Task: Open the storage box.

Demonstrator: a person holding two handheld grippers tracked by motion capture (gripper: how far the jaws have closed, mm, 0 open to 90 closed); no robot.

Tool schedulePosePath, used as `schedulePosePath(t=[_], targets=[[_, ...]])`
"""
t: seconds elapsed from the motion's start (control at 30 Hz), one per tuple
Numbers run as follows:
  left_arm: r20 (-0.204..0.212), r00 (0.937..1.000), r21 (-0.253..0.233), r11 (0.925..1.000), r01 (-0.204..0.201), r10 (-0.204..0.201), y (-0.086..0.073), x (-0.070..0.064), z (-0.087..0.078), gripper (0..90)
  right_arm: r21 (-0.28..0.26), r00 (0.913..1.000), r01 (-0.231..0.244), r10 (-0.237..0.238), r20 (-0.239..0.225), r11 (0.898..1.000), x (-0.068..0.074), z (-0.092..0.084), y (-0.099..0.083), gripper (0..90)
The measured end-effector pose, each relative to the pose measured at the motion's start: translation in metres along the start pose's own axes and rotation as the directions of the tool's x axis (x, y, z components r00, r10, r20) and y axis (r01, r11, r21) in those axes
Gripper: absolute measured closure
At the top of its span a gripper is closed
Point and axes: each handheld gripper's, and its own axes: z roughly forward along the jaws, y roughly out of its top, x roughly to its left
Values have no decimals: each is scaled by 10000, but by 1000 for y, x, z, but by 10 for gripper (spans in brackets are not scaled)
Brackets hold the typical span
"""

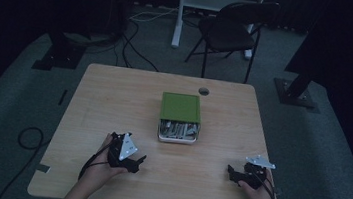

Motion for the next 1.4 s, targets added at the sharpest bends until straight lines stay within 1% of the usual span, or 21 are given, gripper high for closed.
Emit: schedulePosePath(t=[0.13, 0.23, 0.3, 0.33, 0.37, 0.47, 0.53, 0.7, 0.77, 0.87, 0.93, 0.97, 1.07, 1.13, 1.17, 1.2, 1.23, 1.27, 1.3, 1.37, 1.4], targets=[[100, 9996, -249, 9994, -251, 253, 5, -6, 4, 66, 7, 10000, 27, -27, -38, 10000, 0, 0, 0, 123], [184, 9976, -304, 9974, -657, 663, 10, -12, 7, 67, 12, 10000, 43, -43, -61, 10000, 0, 0, 0, 123], [170, 9955, -270, 9953, -925, 930, 13, -16, 10, 113, 6, 10000, 53, -53, -66, 10000, -1, 0, 0, 123], [140, 9953, -319, 9949, -958, 962, 14, -17, 11, 138, 5, 10000, 53, -53, -67, 10000, -1, 0, 0, 123], [182, 9946, -354, 9942, -1012, 1019, 15, -18, 12, 138, 4, 10000, 54, -54, -66, 10000, -1, 0, 0, 123], [289, 9905, -325, 9905, -1335, 1344, 19, -22, 16, 139, 4, 10000, 51, -51, -68, 10000, -1, 0, 0, 123], [394, 9883, -337, 9887, -1458, 1471, 21, -25, 18, 139, 2, 10000, 50, -50, -67, 10000, -1, 0, 0, 124], [358, 9807, -441, 9807, -1907, 1924, 28, -31, 24, 139, 6, 10000, 52, -52, -68, 10000, -1, 0, 0, 123], [373, 9796, -544, 9792, -1953, 1975, 31, -33, 25, 139, 7, 10000, 50, -49, -67, 10000, -1, 0, 0, 123], [268, 9714, -598, 9703, -2342, 2361, 36, -36, 28, 139, 7, 10000, 51, -51, -67, 10000, -1, 0, 0, 123], [234, 9687, -645, 9673, -2451, 2470, 39, -37, 29, 139, 4, 10000, 50, -50, -68, 10000, -1, 0, 0, 123], [192, 9634, -723, 9614, -2654, 2674, 41, -38, 30, 142, 3, 10000, 46, -46, -69, 10000, -1, 0, 0, 123], [174, 9566, -847, 9538, -2884, 2908, 44, -40, 31, 151, 3, 10000, 47, -47, -67, 10000, -1, 0, 0, 123], [-15, 9466, -920, 9425, -3213, 3225, 46, -41, 33, 157, 2, 10000, 50, -50, -67, 10000, -1, 0, 0, 123], [-64, 9385, -895, 9346, -3444, 3452, 47, -42, 34, 171, 4, 10000, 45, -45, -67, 10000, -1, 0, 0, 123], [-67, 9353, -891, 9314, -3528, 3537, 48, -43, 35, 172, 2, 10000, 49, -49, -68, 10000, -1, 0, 0, 123], [-67, 9353, -891, 9314, -3528, 3537, 48, -43, 35, 174, 3, 10000, 46, -46, -68, 10000, -1, 0, 0, 123], [-2, 9304, -908, 9266, -3649, 3664, 50, -44, 36, 192, 2, 10000, 45, -45, -68, 10000, -1, 0, 0, 123], [4, 9291, -863, 9256, -3684, 3698, 51, -45, 38, 216, 3, 10000, 44, -44, -68, 10000, -1, 0, 0, 123], [0, 9295, -818, 9264, -3676, 3688, 52, -45, 41, 234, 2, 10000, 47, -47, -68, 10000, -1, 0, 0, 123], [-77, 9282, -862, 9245, -3712, 3719, 52, -45, 42, 239, 0, 10000, 49, -49, -67, 10000, -1, 0, 0, 123]])
